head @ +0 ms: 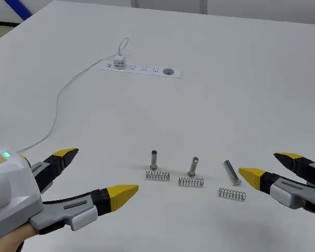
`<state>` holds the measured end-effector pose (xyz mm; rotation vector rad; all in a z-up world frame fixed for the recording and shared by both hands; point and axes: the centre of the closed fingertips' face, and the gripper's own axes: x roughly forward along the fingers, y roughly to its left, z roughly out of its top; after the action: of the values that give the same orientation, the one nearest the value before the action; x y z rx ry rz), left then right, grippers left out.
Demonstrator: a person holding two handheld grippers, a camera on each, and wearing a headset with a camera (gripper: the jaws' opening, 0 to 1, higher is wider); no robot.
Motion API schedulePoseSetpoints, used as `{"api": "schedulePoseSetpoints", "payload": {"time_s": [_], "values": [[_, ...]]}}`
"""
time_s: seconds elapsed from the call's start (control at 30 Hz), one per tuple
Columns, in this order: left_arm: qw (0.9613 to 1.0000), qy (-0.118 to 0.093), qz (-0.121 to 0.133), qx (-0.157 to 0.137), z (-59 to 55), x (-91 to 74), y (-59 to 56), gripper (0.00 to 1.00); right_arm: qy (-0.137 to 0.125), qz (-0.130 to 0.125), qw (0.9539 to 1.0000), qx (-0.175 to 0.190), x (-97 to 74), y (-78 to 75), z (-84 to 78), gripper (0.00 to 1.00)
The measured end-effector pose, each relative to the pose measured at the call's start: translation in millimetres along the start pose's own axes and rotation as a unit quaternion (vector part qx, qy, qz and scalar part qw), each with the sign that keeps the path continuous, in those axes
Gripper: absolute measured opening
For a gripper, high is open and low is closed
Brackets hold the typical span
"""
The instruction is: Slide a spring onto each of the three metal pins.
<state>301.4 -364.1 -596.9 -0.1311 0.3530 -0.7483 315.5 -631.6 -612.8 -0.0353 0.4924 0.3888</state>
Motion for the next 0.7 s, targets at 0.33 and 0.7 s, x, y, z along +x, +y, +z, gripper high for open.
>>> {"api": "schedulePoseSetpoints", "payload": {"time_s": [0.33,0.7], "values": [[0.9998,-0.011,-0.003,-0.019,3.2,-0.6,0.5,0.98,0.037,0.014,0.9992,-0.008,35.8,0.1,-8.6,0.36],[0.9997,-0.005,-0.010,-0.022,0.0,0.4,-3.4,0.97,0.082,0.021,0.9961,-0.022,64.0,-2.5,-31.5,0.31]]}}
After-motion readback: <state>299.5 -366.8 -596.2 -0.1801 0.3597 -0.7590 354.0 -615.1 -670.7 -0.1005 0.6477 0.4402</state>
